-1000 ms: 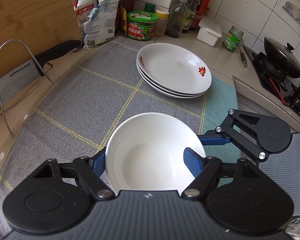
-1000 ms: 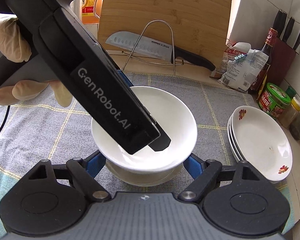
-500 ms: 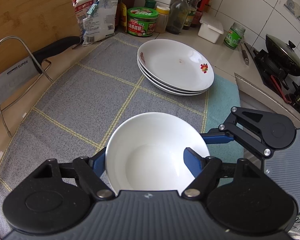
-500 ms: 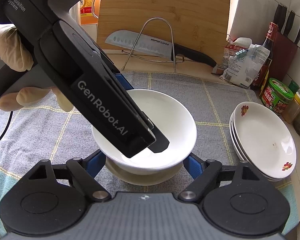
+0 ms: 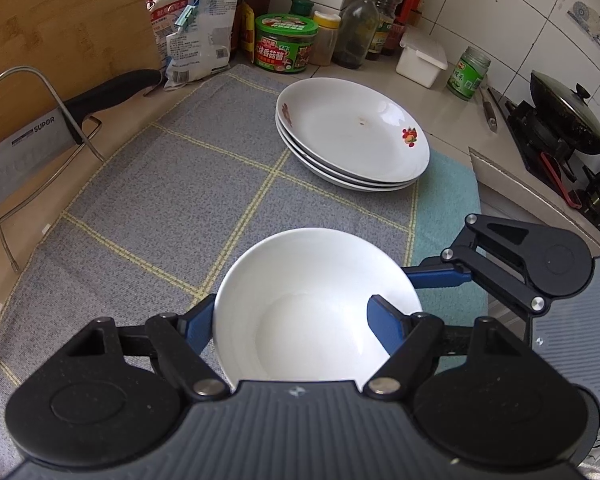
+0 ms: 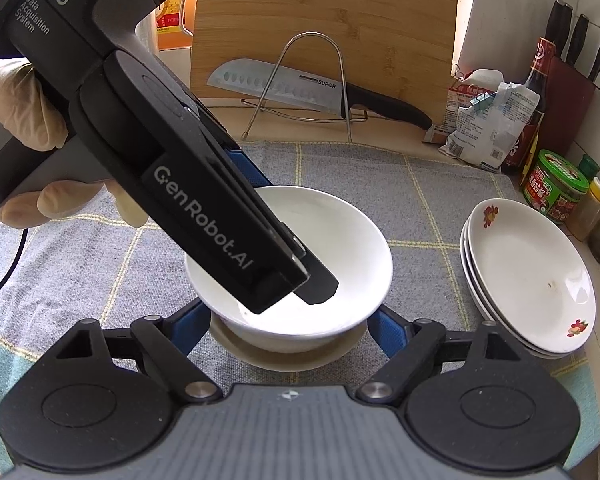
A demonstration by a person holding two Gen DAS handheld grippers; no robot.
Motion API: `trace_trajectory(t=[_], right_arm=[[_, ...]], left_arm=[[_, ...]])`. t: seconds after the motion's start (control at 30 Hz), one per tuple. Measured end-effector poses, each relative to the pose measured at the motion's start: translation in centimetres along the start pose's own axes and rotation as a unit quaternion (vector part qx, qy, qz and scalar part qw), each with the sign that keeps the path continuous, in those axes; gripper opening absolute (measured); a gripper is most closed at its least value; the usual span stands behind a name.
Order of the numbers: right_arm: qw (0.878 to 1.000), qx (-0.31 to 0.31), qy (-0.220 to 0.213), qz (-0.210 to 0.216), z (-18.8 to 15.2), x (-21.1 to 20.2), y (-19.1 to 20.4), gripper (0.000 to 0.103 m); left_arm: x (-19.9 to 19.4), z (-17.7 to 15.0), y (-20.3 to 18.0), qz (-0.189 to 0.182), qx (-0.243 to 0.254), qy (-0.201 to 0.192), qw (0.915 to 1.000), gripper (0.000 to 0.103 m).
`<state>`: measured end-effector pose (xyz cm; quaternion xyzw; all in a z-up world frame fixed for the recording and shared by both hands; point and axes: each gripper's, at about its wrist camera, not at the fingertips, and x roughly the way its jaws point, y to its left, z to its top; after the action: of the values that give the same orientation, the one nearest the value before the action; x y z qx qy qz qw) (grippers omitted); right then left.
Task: Organize plates and bowls
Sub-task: 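Lower the bowl into the other bowl and open the left tool, then withdraw the left tool toward the bowl by the glass jar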
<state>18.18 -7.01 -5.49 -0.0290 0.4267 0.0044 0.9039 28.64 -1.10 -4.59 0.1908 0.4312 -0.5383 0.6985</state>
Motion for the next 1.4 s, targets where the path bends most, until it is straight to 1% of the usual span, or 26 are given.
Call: trace_trajectory(t=[0.03,0.1,0.13,0.23,0.4,0.53,0.67,0.8,0.87,0.93,1.0,1.1,1.2,1.27,1.33,1.4], right_arm=[[1.0,0.0,0.001,-0.001,0.0,0.0,0.0,0.09],[1.0,-0.004,-0.002,-0.002,0.0,0.0,0.1,0.097],[1.0,-0.012,-0.014,-0.008,-0.1,-0.3,0.3,0.103],[0.999,-0.026,-0.03,-0.007,0.2,-0.9,0.7,0.103],[0.999,-0.023,-0.045,0.001,0.2,-1.7,1.1,0.103],[0.998,-0.017,-0.055,0.021,0.0,-2.4,1.6,0.103],[0.998,-0.015,-0.056,0.036,-0.5,-2.7,2.2,0.103],[0.998,-0.02,-0.054,0.03,-0.9,-2.5,2.7,0.103],[0.998,-0.017,-0.052,0.03,-1.0,-2.4,2.7,0.103],[0.998,-0.017,-0.051,0.033,-1.0,-2.4,2.7,0.103],[0.998,-0.018,-0.05,0.032,-1.1,-2.3,2.8,0.103],[0.998,-0.021,-0.047,0.031,-1.2,-2.2,2.9,0.103],[0.998,-0.016,-0.045,0.034,-1.0,-2.3,2.8,0.103],[0.998,-0.014,-0.045,0.032,-0.6,-2.4,2.6,0.103],[0.998,-0.02,-0.046,0.03,-0.2,-2.4,2.7,0.103],[0.998,-0.029,-0.048,0.029,0.3,-2.4,2.8,0.103]], left_arm=[[0.0,0.0,0.1,0.0,-0.001,-0.001,1.0,0.078],[-0.1,-0.1,0.1,-0.001,-0.001,-0.006,1.0,0.079],[-0.2,-0.1,0.2,-0.003,-0.002,-0.009,1.0,0.079],[-0.5,0.0,0.2,-0.002,-0.001,-0.015,0.9999,0.079],[-1.6,-0.3,0.6,0.01,-0.012,-0.033,0.9993,0.08],[-2.7,-0.9,1.2,0.027,-0.022,-0.048,0.9982,0.081],[-3.8,-1.9,1.6,0.04,-0.035,-0.067,0.9964,0.081],[-5.0,-3.3,1.6,0.049,-0.051,-0.088,0.9936,0.082],[-5.6,-4.1,1.5,0.061,-0.054,-0.099,0.9918,0.085],[-6.2,-4.9,1.3,0.069,-0.059,-0.109,0.9899,0.086],[-6.6,-5.5,1.2,0.069,-0.067,-0.115,0.9886,0.086],[-7.5,-6.8,1.2,0.079,-0.082,-0.136,0.9841,0.091],[-8.6,-8.5,1.0,0.114,-0.091,-0.165,0.9754,0.096],[-9.2,-9.8,0.9,0.138,-0.096,-0.178,0.9695,0.1],[-9.8,-11.2,0.8,0.165,-0.105,-0.183,0.9634,0.101],[-10.1,-12.6,0.7,0.195,-0.116,-0.181,0.9571,0.101]])
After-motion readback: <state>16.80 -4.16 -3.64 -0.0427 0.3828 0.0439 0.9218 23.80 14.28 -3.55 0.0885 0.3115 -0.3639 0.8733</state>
